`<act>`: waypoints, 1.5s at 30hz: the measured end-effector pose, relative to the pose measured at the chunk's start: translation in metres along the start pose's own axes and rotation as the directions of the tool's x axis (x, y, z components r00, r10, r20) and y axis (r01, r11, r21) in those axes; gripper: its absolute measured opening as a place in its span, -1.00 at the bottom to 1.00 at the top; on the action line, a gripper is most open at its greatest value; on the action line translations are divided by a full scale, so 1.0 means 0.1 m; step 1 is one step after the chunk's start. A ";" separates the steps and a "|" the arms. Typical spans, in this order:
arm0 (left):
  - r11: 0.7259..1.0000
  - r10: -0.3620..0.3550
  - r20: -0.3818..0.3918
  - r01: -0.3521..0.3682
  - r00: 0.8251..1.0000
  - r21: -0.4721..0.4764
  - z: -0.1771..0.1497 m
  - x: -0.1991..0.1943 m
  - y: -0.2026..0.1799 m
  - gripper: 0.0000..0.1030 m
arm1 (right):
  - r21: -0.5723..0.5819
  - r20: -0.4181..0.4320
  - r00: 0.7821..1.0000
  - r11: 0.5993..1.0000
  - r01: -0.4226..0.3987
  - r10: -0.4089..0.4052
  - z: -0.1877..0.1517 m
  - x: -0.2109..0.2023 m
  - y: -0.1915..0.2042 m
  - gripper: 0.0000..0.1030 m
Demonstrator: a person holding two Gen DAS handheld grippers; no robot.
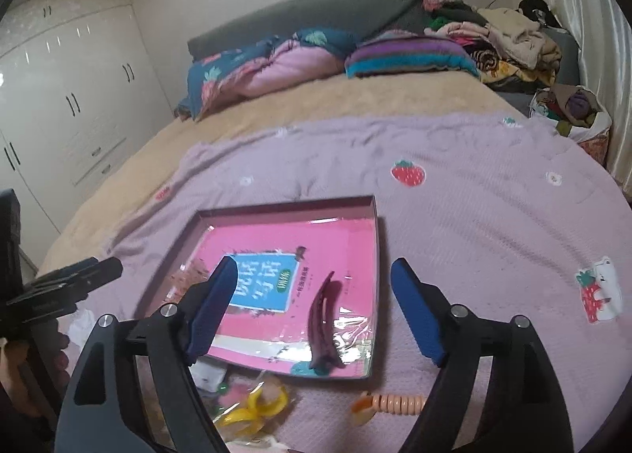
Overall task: Organize jewelry
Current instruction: 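Withdraw both open tools from the box back toward the remaining accessories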
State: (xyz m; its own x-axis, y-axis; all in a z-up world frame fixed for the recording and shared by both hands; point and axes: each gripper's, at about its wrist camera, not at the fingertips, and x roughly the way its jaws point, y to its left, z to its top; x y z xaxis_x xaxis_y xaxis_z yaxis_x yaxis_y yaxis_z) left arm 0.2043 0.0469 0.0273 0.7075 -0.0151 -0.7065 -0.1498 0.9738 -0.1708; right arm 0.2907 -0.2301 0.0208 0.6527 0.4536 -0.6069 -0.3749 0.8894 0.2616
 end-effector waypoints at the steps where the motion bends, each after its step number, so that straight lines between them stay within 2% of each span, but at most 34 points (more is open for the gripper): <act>1: 1.000 -0.006 0.011 0.006 1.000 -0.003 0.00 -0.06 0.00 0.82 | -0.004 0.011 1.000 1.000 -0.004 0.004 0.01 -0.08 0.02 0.53; 11: 0.999 -0.048 0.113 0.051 0.992 -0.021 0.00 -0.58 0.05 0.82 | -0.009 0.068 0.998 1.000 0.009 -0.008 -0.09 -0.64 0.18 0.55; 20: 0.997 -0.075 0.152 0.078 0.986 -0.015 -0.10 -0.87 0.07 0.82 | -0.018 0.091 0.996 0.999 0.027 -0.025 -0.23 -1.00 0.27 0.56; 30: 0.996 -0.085 0.130 0.086 0.988 -0.002 -0.32 -0.95 0.11 0.82 | -0.032 0.084 0.996 0.999 0.019 -0.016 -0.39 -1.18 0.34 0.56; 45: 0.996 -0.084 0.067 0.083 0.994 0.021 -0.63 -0.90 0.17 0.82 | -0.064 0.009 1.000 0.998 0.027 -0.026 -0.74 -1.16 0.43 0.56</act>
State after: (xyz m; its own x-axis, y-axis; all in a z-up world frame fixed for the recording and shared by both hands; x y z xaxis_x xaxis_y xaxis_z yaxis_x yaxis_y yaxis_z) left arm 0.0947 0.0510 0.0449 0.7623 -0.0821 -0.6420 -0.0758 0.9738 -0.2145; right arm 0.1502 -0.2483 0.0465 0.6685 0.4306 -0.6064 -0.3988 0.8957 0.1965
